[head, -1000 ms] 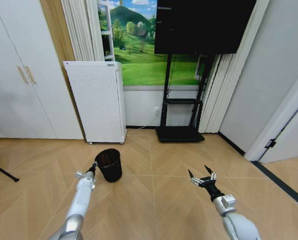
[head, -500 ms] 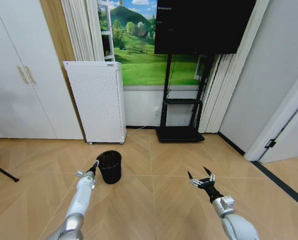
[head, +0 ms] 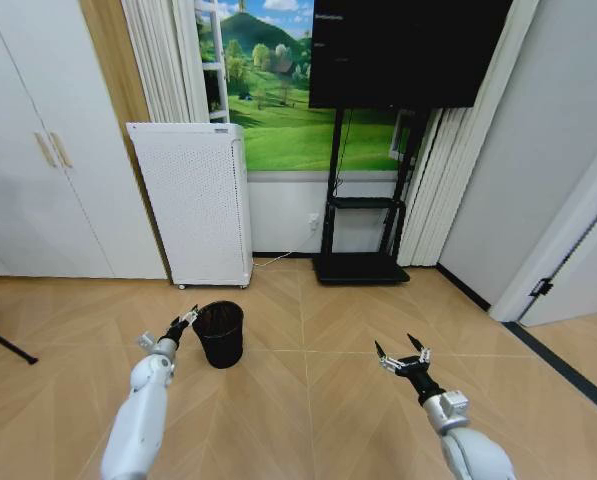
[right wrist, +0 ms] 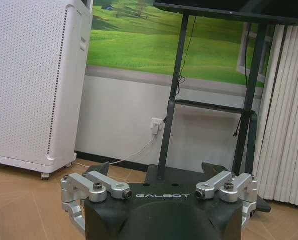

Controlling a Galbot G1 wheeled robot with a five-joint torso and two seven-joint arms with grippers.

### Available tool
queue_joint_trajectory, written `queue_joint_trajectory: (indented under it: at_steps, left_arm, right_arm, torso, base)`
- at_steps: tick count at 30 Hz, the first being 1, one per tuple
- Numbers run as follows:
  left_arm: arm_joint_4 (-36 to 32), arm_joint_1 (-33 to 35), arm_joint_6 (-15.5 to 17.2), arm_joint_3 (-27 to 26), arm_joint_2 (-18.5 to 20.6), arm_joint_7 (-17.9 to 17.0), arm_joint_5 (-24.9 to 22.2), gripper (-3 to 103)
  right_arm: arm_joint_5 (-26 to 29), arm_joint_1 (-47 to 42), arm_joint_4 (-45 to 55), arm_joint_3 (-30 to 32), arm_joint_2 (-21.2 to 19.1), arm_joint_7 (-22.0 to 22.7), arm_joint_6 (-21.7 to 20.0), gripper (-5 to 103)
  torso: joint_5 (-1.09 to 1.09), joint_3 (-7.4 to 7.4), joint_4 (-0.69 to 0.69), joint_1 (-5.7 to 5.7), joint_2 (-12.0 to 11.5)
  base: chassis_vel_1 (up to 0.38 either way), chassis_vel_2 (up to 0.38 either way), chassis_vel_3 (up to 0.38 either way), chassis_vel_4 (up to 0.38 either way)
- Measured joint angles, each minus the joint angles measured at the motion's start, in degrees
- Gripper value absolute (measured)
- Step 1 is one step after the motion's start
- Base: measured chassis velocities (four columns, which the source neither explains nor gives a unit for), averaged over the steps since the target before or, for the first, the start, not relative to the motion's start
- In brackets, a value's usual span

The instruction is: Pick up the trash bin and place the garbage on the floor into it.

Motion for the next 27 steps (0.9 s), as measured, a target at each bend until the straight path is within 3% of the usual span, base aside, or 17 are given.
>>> queue_joint_trajectory:
  at_steps: [4, 10, 18, 27]
  left_arm:
    - [-6.26, 4.12, 0.05, 0.21, 0.15, -1.25, 2.62, 100]
    - [-22.42, 14.45, 0.19, 0.51, -0.05, -4.63, 8.57, 100]
    - [-28.37, 18.25, 1.32, 1.18, 1.21, -5.05, 9.59, 100]
    - [-30.44, 19.86, 1.99, 1.62, 2.21, -4.94, 9.31, 100]
  right_arm:
    - [0.02, 0.33, -0.47, 0.0, 0.48, 0.04, 0.02, 100]
    - [0.1, 0.9, -1.87, 0.48, 1.61, -0.14, 1.61, 100]
    - [2.23, 0.82, -2.35, 1.95, 1.51, -0.36, 2.84, 100]
    - [4.61, 1.58, -2.69, 3.34, 0.42, -0.42, 3.14, 100]
  torso:
    - [-0.01, 0.0, 0.0, 0.0, 0.0]
    - [0.0, 0.87, 0.0, 0.18, 1.09]
    - [0.0, 2.51, 0.0, 0.42, 2.94]
    - [-0.01, 4.17, 0.0, 0.79, 4.98]
  base:
    - [0.0, 0.0, 0.0, 0.0]
    - [0.0, 0.0, 0.0, 0.0]
    - [0.0, 0.0, 0.0, 0.0]
    - [0.0, 0.0, 0.0, 0.0]
